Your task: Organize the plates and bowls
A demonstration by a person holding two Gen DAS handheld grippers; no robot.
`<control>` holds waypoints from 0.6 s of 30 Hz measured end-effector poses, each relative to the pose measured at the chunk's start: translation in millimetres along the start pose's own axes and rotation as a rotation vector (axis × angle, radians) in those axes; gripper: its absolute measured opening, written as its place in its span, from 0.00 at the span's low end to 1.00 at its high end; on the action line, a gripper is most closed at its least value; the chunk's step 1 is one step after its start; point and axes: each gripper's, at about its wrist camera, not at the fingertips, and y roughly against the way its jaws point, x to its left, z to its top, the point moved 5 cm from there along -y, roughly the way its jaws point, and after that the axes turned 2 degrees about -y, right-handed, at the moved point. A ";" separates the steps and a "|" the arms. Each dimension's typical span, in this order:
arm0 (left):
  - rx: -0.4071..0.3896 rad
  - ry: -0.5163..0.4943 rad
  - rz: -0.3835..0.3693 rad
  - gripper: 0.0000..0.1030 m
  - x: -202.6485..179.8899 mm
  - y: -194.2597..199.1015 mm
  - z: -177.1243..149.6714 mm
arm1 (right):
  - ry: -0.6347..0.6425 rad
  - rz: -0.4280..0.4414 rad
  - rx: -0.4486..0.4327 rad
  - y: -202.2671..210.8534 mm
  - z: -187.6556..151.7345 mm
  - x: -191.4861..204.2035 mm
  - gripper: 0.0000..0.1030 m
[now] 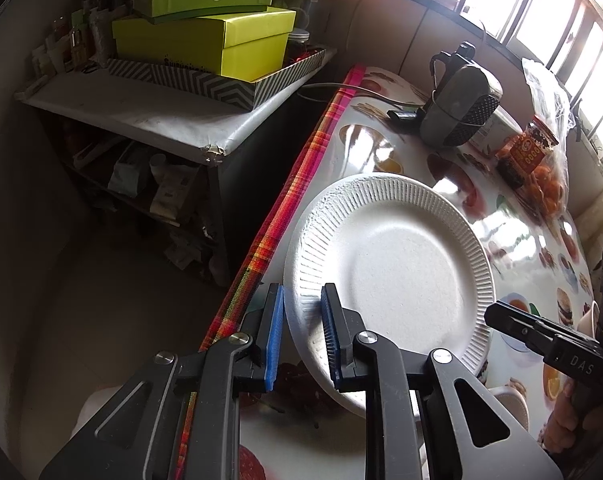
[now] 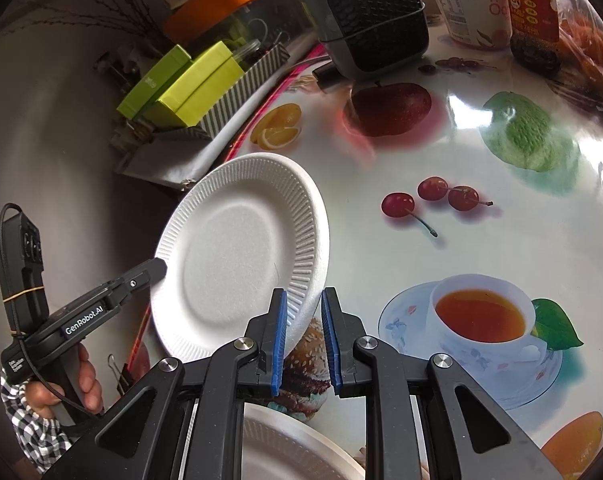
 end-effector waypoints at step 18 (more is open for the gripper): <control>-0.051 -0.031 -0.026 0.19 -15.4 39.2 -6.3 | 0.031 -0.008 -0.072 46.1 -16.9 12.1 0.17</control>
